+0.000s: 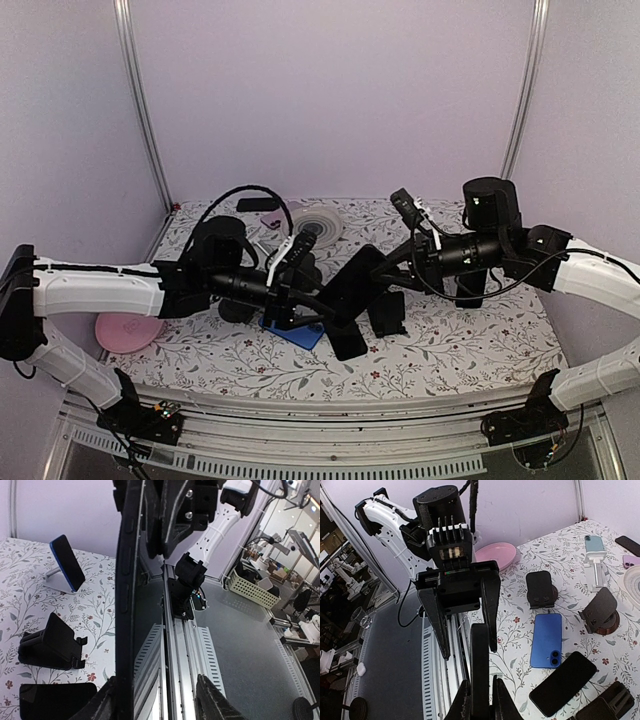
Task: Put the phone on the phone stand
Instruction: Pass from the right arm to the left
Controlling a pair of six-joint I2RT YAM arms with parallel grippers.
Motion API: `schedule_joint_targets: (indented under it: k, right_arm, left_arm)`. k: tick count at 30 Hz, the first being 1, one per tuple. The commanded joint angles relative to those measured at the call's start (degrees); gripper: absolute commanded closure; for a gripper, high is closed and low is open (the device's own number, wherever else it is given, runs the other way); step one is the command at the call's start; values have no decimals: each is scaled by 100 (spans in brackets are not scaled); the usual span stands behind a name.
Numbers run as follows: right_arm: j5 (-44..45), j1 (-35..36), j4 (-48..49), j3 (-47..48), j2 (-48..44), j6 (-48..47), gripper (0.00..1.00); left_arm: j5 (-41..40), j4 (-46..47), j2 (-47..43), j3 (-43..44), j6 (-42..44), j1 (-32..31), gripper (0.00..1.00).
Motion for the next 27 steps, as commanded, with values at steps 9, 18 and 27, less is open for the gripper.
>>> schedule_joint_targets:
  k: [9, 18, 27]
  right_arm:
    - [-737, 168, 193, 1, -275, -382, 98]
    - [-630, 173, 101, -1, -258, -458, 98]
    - [-356, 186, 203, -23, -253, -351, 74]
  left_arm:
    - [565, -455, 312, 479, 292, -375, 75]
    - [422, -445, 431, 545, 276, -488, 100]
    - [6, -157, 264, 391, 134, -499, 100]
